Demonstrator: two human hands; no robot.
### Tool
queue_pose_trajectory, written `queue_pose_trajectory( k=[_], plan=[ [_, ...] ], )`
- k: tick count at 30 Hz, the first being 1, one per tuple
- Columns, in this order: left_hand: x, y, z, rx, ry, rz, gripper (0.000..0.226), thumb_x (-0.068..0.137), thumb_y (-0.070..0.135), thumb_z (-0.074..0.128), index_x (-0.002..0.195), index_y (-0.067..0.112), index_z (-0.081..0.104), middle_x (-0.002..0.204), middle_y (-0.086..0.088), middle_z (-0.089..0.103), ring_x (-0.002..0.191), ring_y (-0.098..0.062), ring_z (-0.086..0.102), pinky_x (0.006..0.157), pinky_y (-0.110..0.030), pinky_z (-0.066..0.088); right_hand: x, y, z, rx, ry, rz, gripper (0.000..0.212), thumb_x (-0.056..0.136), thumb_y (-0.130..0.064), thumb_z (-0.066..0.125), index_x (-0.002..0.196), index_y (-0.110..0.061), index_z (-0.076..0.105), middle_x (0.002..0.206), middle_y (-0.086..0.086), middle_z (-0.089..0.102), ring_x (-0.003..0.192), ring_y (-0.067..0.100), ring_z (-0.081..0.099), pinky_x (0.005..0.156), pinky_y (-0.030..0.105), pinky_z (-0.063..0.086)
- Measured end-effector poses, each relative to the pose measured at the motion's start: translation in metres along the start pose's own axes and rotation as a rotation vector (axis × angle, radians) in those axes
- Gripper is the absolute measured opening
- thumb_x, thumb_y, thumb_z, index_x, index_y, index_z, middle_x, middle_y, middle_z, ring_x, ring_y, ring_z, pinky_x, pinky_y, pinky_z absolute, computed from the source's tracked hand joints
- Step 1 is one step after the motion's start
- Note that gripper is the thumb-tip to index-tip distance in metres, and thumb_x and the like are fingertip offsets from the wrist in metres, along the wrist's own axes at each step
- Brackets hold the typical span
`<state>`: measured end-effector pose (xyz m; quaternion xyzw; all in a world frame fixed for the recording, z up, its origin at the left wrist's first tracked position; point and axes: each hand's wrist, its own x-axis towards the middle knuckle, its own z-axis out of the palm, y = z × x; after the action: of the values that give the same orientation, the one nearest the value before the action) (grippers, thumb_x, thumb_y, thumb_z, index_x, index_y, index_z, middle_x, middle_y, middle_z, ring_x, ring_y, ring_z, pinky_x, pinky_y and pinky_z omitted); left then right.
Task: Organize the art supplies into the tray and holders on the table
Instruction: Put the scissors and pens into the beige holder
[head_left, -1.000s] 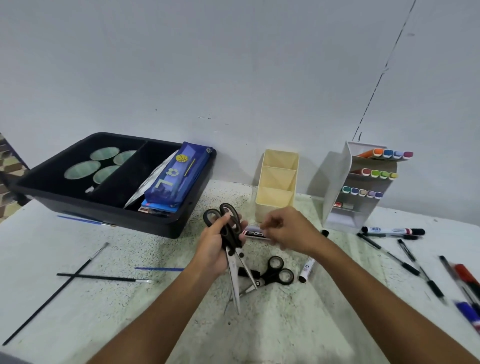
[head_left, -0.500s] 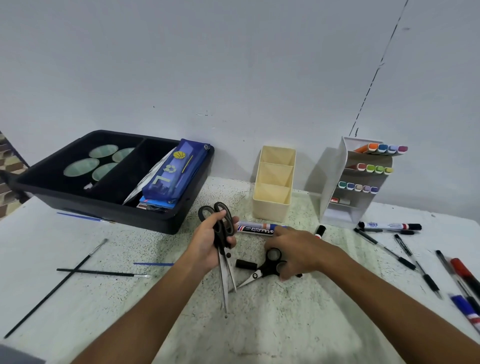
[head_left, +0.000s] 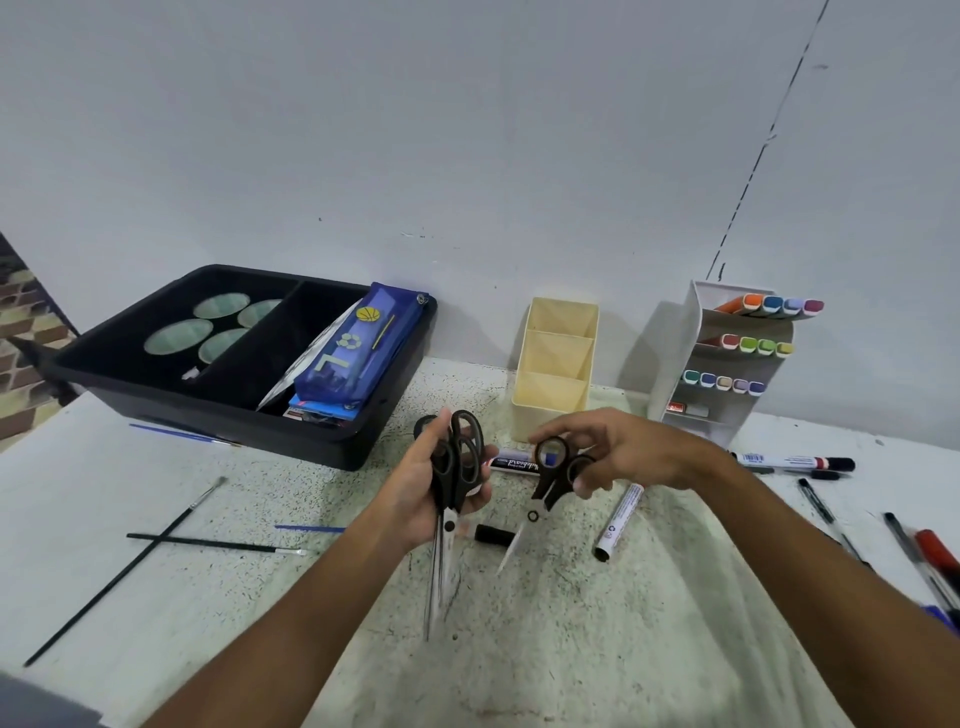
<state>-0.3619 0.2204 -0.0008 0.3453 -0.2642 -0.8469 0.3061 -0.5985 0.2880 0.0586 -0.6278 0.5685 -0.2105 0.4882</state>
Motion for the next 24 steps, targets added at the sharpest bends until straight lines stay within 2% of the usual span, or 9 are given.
queue_pose_trajectory(
  k=[4, 6, 8, 11, 13, 17, 19, 21, 24],
  plan=[
    [0.001, -0.005, 0.005, 0.059, -0.027, -0.021, 0.073, 0.082, 0.069, 0.052, 0.097, 0.002, 0.074, 0.109, -0.019, 0.066, 0.079, -0.024, 0.062, 0.068, -0.037, 0.057, 0.006, -0.007, 0.003, 0.205, -0.01, -0.056, 0.058, 0.081, 0.01, 0.067, 0.128, -0.024, 0.059, 0.114, 0.018, 0.069, 0.1, 0.052, 0.061, 0.083, 0.056, 0.048],
    [0.0, -0.009, 0.011, 0.133, -0.088, -0.05, 0.086, 0.079, 0.081, 0.036, 0.098, 0.008, 0.078, 0.111, -0.014, 0.069, 0.086, -0.022, 0.068, 0.071, -0.036, 0.057, 0.014, -0.015, 0.012, 0.233, 0.009, -0.077, 0.054, 0.079, 0.008, 0.07, 0.124, -0.02, 0.06, 0.107, 0.022, 0.07, 0.095, 0.045, 0.065, 0.078, 0.046, 0.056],
    [-0.001, -0.014, 0.017, 0.148, -0.125, -0.063, 0.095, 0.066, 0.088, 0.034, 0.104, 0.012, 0.077, 0.1, -0.012, 0.071, 0.081, -0.018, 0.069, 0.07, -0.037, 0.057, 0.021, -0.024, 0.02, 0.221, 0.043, -0.084, 0.046, 0.077, 0.007, 0.074, 0.116, -0.013, 0.061, 0.1, 0.024, 0.071, 0.086, 0.038, 0.067, 0.068, 0.036, 0.052],
    [-0.002, -0.019, 0.021, 0.133, -0.167, -0.048, 0.098, 0.058, 0.09, 0.036, 0.104, 0.013, 0.076, 0.085, -0.012, 0.068, 0.074, -0.017, 0.065, 0.069, -0.037, 0.058, 0.03, -0.034, 0.027, 0.173, 0.061, -0.089, 0.039, 0.075, 0.009, 0.075, 0.11, -0.003, 0.062, 0.095, 0.025, 0.072, 0.085, 0.041, 0.068, 0.079, 0.047, 0.053],
    [-0.002, -0.02, 0.022, 0.115, -0.189, -0.023, 0.096, 0.059, 0.091, 0.034, 0.099, 0.014, 0.077, 0.082, -0.012, 0.065, 0.07, -0.018, 0.063, 0.061, -0.034, 0.057, 0.032, -0.038, 0.03, 0.076, 0.094, -0.113, 0.038, 0.074, 0.006, 0.077, 0.11, -0.003, 0.067, 0.093, 0.023, 0.071, 0.084, 0.038, 0.068, 0.081, 0.044, 0.055],
    [-0.006, -0.021, 0.021, 0.099, -0.223, 0.007, 0.09, 0.055, 0.087, 0.046, 0.103, 0.016, 0.074, 0.093, -0.009, 0.064, 0.079, -0.016, 0.059, 0.049, -0.02, 0.05, 0.035, -0.043, 0.032, -0.078, 0.151, -0.184, 0.039, 0.075, -0.002, 0.079, 0.112, -0.011, 0.073, 0.093, 0.02, 0.07, 0.087, 0.03, 0.067, 0.084, 0.042, 0.053],
    [-0.006, -0.023, 0.021, 0.062, -0.249, -0.008, 0.095, 0.045, 0.081, 0.068, 0.111, 0.013, 0.066, 0.098, -0.009, 0.065, 0.083, -0.017, 0.059, 0.044, -0.017, 0.047, 0.035, -0.044, 0.031, -0.082, 0.127, -0.202, 0.037, 0.078, -0.001, 0.076, 0.113, -0.011, 0.072, 0.094, 0.023, 0.069, 0.085, 0.036, 0.066, 0.08, 0.043, 0.054],
    [-0.006, -0.024, 0.021, 0.054, -0.272, -0.007, 0.103, 0.035, 0.075, 0.079, 0.114, 0.012, 0.063, 0.101, -0.011, 0.065, 0.084, -0.018, 0.06, 0.043, -0.016, 0.044, 0.035, -0.044, 0.031, -0.05, 0.102, -0.199, 0.036, 0.079, 0.001, 0.074, 0.113, -0.011, 0.072, 0.091, 0.022, 0.069, 0.076, 0.03, 0.067, 0.071, 0.04, 0.055],
    [-0.005, -0.024, 0.02, 0.021, -0.276, -0.017, 0.097, 0.049, 0.08, 0.067, 0.117, 0.011, 0.063, 0.108, -0.014, 0.065, 0.083, -0.016, 0.061, 0.043, -0.015, 0.042, 0.035, -0.042, 0.027, 0.148, 0.09, -0.146, 0.035, 0.082, 0.007, 0.068, 0.112, -0.01, 0.072, 0.082, 0.011, 0.069, 0.059, 0.009, 0.062, 0.052, 0.022, 0.048]
  ],
)
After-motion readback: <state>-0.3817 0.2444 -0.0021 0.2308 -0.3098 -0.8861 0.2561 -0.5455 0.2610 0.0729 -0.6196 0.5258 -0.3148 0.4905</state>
